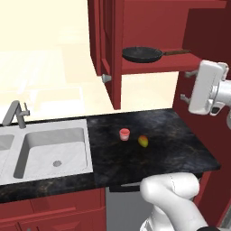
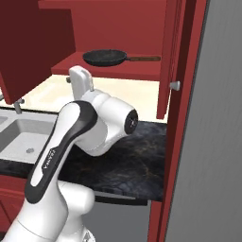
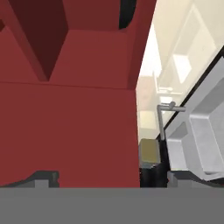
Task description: Pick the pan from the cabinet and place it on the stove. Then turn on the stove burner for the pan.
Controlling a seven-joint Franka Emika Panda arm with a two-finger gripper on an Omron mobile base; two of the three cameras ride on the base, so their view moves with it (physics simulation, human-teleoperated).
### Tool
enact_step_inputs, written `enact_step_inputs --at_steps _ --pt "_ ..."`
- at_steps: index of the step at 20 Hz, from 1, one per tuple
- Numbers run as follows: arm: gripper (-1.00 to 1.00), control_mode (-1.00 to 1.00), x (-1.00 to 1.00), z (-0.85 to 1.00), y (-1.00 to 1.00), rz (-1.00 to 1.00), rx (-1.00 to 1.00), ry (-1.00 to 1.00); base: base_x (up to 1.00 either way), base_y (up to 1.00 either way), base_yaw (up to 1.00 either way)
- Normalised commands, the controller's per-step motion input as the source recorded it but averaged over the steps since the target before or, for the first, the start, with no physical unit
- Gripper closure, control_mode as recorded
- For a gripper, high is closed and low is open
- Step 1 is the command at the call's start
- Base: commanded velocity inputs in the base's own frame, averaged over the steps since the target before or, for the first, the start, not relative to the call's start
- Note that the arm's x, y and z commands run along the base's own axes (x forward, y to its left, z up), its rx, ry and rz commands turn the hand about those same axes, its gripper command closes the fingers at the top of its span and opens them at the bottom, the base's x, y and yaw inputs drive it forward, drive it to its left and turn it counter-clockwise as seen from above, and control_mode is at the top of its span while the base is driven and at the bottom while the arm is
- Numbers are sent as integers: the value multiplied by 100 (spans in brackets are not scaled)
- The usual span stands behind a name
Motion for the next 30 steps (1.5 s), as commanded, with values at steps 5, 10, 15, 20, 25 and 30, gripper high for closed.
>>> enact_step_inputs --at_steps 5,10,15,20,25,30 --pt "-100 -100 24 -20 -32 -19 -2 0 0 0 0" --pt "-100 -100 24 -15 -18 -23 -5 0 0 0 0" --pt "-100 -100 25 -5 -24 -27 -2 -2 0 0 0" --pt "-100 -100 26 3 -35 -28 -1 0 0 0 0" --pt "-100 -100 20 21 -38 -24 0 13 0 0 0" --pt "-100 -100 26 29 -30 -20 0 26 0 0 0"
